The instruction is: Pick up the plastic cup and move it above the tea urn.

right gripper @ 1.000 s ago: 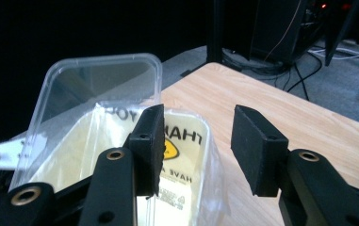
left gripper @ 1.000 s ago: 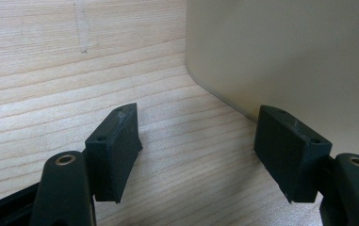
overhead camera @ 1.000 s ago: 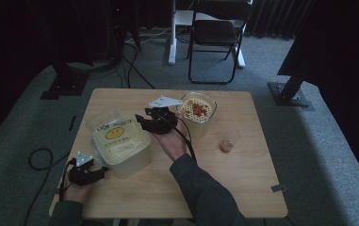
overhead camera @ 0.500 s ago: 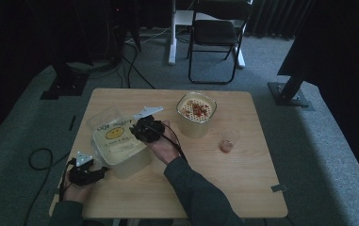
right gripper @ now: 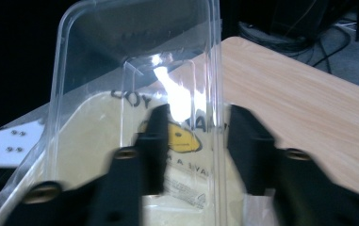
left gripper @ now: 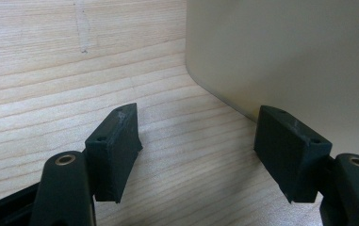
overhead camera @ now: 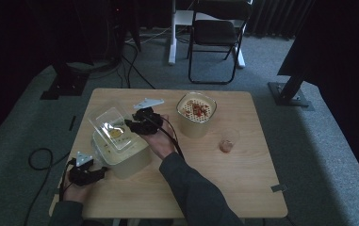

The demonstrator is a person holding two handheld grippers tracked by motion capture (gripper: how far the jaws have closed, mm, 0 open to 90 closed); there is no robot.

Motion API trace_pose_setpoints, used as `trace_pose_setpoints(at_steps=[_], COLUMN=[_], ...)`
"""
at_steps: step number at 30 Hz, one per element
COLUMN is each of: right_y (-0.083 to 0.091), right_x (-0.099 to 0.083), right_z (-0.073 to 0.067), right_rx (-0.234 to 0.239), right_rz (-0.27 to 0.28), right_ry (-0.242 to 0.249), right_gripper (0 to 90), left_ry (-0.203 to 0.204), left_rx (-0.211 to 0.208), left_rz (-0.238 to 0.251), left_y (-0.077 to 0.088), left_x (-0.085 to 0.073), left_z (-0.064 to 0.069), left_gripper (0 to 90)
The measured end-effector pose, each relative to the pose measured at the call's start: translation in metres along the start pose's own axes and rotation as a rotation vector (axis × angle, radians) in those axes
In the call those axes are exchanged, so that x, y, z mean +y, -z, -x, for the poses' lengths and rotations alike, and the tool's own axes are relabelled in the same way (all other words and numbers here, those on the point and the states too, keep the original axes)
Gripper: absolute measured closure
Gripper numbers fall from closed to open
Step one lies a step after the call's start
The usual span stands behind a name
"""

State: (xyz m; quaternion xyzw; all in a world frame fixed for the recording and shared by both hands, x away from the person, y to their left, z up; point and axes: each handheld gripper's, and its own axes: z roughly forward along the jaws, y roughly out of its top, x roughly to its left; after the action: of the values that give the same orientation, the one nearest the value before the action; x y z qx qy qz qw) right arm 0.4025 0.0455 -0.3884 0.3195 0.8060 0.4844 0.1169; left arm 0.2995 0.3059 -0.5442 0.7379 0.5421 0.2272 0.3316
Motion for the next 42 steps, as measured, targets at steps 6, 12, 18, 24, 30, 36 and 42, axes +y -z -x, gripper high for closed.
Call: trace_pose_setpoints(at_steps=[6,12,18,24,30,36,42], right_y=[0.021,0.04,0.061,0.086,0.125,0.16,0.185], right_x=[-0.007,-0.018,-0.037,-0.043,-0.057,-0.078,-0.097], right_z=[0.017,0.032,0.053,0.075,0.116,0.146,0.164], right_rx=[-0.032,-0.072,-0.151,-0.215,-0.309,-0.386,-0.432], right_rz=[0.054,0.057,0.039,0.062,0.1,0.102,0.078], right_ry=[-0.042,-0.039,-0.019,-0.037,-0.078,-0.127,-0.194], right_gripper=[52.6,51.5,49.7,48.9,49.5,46.6,37.5], left_ry=[-0.013,-0.028,-0.105,-0.105,-0.108,-0.112,-0.112], left_rx=[0.004,-0.023,-0.051,-0.051,-0.055,-0.059,-0.062], left_rz=[-0.006,-0.033,-0.067,-0.067,-0.061,-0.052,-0.046], left_y=[0.001,0.007,0.008,0.007,0.004,0.003,0.002], left_x=[-0.001,-0.003,-0.002,-0.001,0.0,0.001,0.0], left_z=[0.001,0.006,0.02,0.02,0.022,0.021,0.021], left_gripper=[31.8,30.7,29.1,28.9,28.8,28.7,28.8])
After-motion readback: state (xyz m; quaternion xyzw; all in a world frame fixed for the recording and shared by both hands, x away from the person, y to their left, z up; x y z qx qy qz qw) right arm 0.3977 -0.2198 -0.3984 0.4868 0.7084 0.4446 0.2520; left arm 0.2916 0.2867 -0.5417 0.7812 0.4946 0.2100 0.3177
